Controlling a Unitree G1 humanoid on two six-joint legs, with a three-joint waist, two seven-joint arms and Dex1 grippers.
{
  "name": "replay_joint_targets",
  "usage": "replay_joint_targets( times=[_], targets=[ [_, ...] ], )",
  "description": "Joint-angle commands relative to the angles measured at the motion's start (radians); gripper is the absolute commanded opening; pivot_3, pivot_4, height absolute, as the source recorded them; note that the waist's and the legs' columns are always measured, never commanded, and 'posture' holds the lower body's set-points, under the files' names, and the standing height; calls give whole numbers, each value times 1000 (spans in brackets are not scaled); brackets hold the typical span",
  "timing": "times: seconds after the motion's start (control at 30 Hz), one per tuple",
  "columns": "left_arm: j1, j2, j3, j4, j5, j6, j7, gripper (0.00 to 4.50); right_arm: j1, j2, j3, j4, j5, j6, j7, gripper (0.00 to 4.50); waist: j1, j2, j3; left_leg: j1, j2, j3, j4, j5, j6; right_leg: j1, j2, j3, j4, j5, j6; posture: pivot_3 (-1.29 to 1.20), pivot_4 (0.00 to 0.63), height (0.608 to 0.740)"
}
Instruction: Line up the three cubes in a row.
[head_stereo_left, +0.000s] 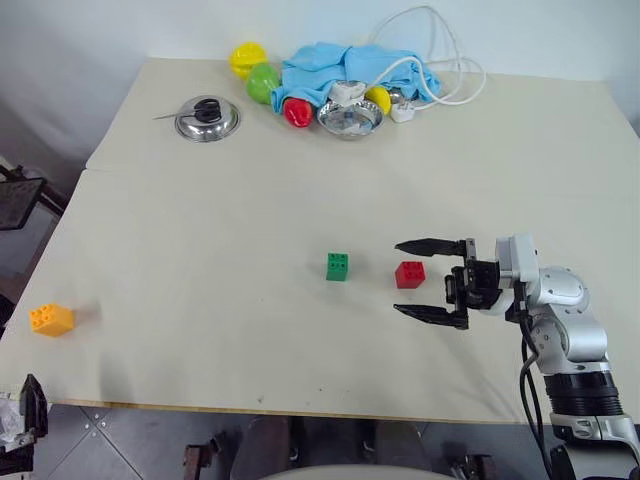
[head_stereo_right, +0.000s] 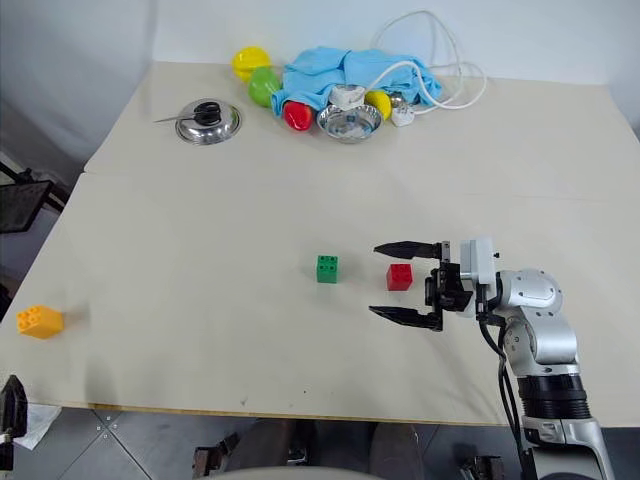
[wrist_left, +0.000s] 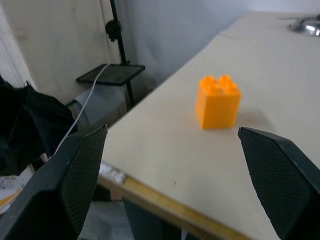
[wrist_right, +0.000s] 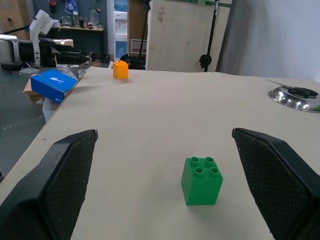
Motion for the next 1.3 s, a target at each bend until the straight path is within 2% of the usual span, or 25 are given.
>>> replay_joint_targets(
  times=[0.03, 0.2, 0.37, 0.5, 0.77, 1.1, 1.13, 1.3],
  targets=[
    [13, 16, -14, -84, 17, 10, 47, 4471, -17, -1, 0, -6, 8, -11, 15, 4500, 2, 0, 0, 0, 0, 0, 1, 0, 0, 0, 0, 0, 0, 0, 0, 0, 150, 740],
    [-19, 81, -52, -91, 165, 77, 168, 4471, -28, -8, 5, -1, 0, -8, 15, 4500, -1, 0, 0, 0, 1, 0, 2, -1, -1, 0, 0, 0, 0, 0, 0, 0, 150, 740],
    [-103, 90, -82, -127, 139, 228, 301, 4471, -37, -11, 15, -14, -8, 19, -6, 4500, -1, 0, 0, 0, 1, 0, 2, -1, 0, 0, 0, 0, 1, 0, 0, 0, 150, 740],
    [-218, 138, -138, -112, 129, 315, 318, 4471, -38, -8, 25, -26, -20, 27, -22, 4500, 2, 0, 0, 0, 1, 0, 2, -1, -1, 0, 0, 0, 2, 0, 0, 0, 150, 740],
    [-337, 185, -121, -27, 135, 363, 372, 4471, -13, -7, 17, -64, -15, 35, -58, 4500, -15, -1, -1, 0, 1, 0, 3, -2, -2, -1, 2, 0, 2, 0, 0, 0, 150, 740],
    [-342, 219, -127, -11, 128, 364, 332, 1472, 30, -14, -5, -75, -15, 11, -82, 4500, -20, -1, -1, 0, 1, 0, 4, -2, -2, 0, 2, 1, 3, 0, 0, 0, 150, 740],
    [-351, 225, -126, -9, 119, 359, 316, 1486, 35, -17, -8, -76, -16, 7, -84, 4500, -19, -1, -1, 0, 1, 0, 4, -2, -2, 0, 2, 0, 3, 0, 0, 0, 150, 740],
    [-452, 431, -335, -20, 64, 267, -175, 1488, 110, -63, -85, -119, 2, 6, -102, 4500, 2, -1, -1, -1, 1, 0, 5, -2, -2, 0, 2, 0, 4, 0, -1, 0, 150, 740]
  ],
)
